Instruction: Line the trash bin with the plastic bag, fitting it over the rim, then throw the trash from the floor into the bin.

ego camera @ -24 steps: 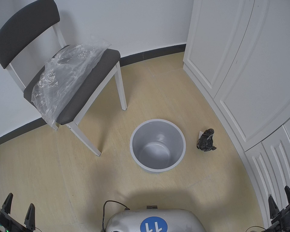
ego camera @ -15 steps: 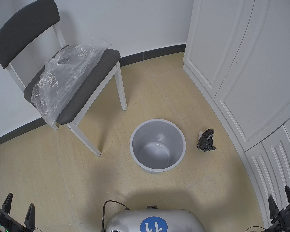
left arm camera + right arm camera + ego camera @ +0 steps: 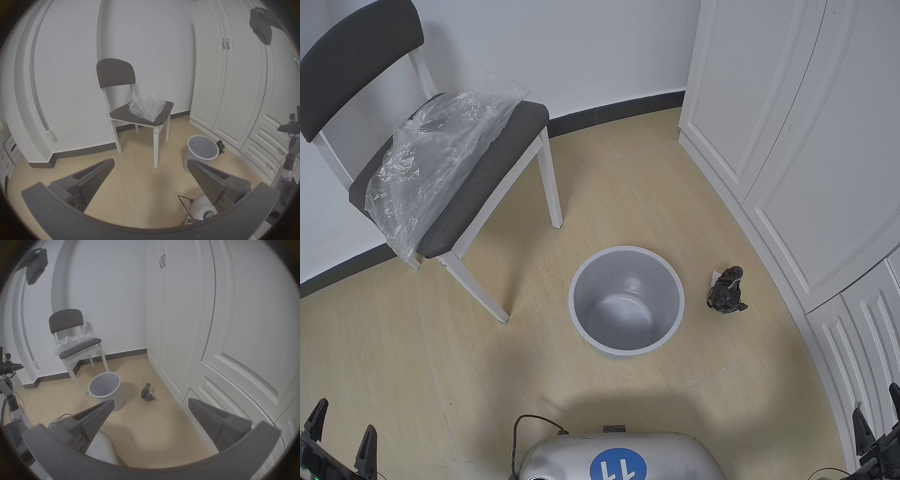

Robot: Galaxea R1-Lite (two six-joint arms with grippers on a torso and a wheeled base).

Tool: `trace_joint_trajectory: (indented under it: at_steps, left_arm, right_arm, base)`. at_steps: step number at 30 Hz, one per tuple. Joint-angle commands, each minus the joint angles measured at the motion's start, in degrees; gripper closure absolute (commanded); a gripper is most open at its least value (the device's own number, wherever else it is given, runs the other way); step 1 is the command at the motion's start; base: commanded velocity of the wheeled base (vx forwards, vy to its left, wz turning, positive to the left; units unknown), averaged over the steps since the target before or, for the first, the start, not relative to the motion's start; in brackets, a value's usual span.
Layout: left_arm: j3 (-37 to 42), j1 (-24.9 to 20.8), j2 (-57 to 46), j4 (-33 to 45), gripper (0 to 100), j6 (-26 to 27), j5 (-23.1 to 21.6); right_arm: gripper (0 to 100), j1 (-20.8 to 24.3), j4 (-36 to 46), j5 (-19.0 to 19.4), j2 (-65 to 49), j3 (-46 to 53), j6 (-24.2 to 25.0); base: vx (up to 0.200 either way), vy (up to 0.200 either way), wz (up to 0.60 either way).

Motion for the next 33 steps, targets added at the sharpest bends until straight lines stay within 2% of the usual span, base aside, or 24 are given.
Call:
trace_joint_trajectory:
  at_steps: [1,4,6,8,17,20,22,23,24,27,33]
  left_arm:
    - [0.99,0.03,-0.93,-0.04,0,0.13,-0.15]
    - [0.99,0.03,-0.93,0.04,0,-0.13,-0.24]
    - [0.90,0.03,-0.93,-0.13,0,-4.00,1.61]
    - [0.90,0.03,-0.84,-0.22,0,-5.32,2.40]
    - [0.99,0.21,-0.93,-0.92,0,-5.32,3.81]
    - [-0.33,0.12,-0.84,-2.68,0,-3.30,1.17]
    - [-7.89,-0.50,0.83,-6.99,0,-4.70,-5.60]
    - [-10.70,-0.76,2.15,-6.72,0,-6.02,-8.15]
    - [-12.11,-0.85,3.03,-6.02,0,-7.16,-9.47]
    - [-12.37,-0.85,4.00,-3.38,0,-7.51,-9.55]
    - [-16.33,0.21,17.62,-6.28,0,-7.51,-9.20]
  right_arm:
    - [0,0.01,0.00,0.06,-0.93,1.01,-0.06]
    - [0,0.09,-0.18,0.41,-0.93,1.01,0.11]
    - [0,0.18,-0.35,0.06,-0.93,0.92,3.72]
    - [0,0.18,-0.44,-0.99,-0.93,0.92,4.33]
    - [0,0.09,-1.05,-1.61,-0.93,1.01,3.89]
    - [0,0.53,-5.71,1.64,-0.31,-5.14,5.47]
    - [0,0.53,-5.54,8.32,3.64,-10.77,5.39]
    - [0,0.01,-4.48,10.08,5.75,-11.47,5.12]
    - [0,-0.52,-4.04,10.34,7.69,-11.64,5.12]
    - [0,-1.84,-5.10,10.52,13.14,-11.91,5.74]
    - [0,-1.93,-19.16,9.82,29.75,-19.38,6.09]
  base:
    - [0.000,0.000,0.00]
    - [0.000,0.000,0.00]
    - [0.000,0.000,0.00]
    - [0.000,0.000,0.00]
    - [0.000,0.000,0.00]
    - [0.000,0.000,0.00]
    - [0.000,0.000,0.00]
    - [0.000,0.000,0.00]
    - [0.000,0.000,0.00]
    - [0.000,0.000,0.00]
    - [0.000,0.000,0.00]
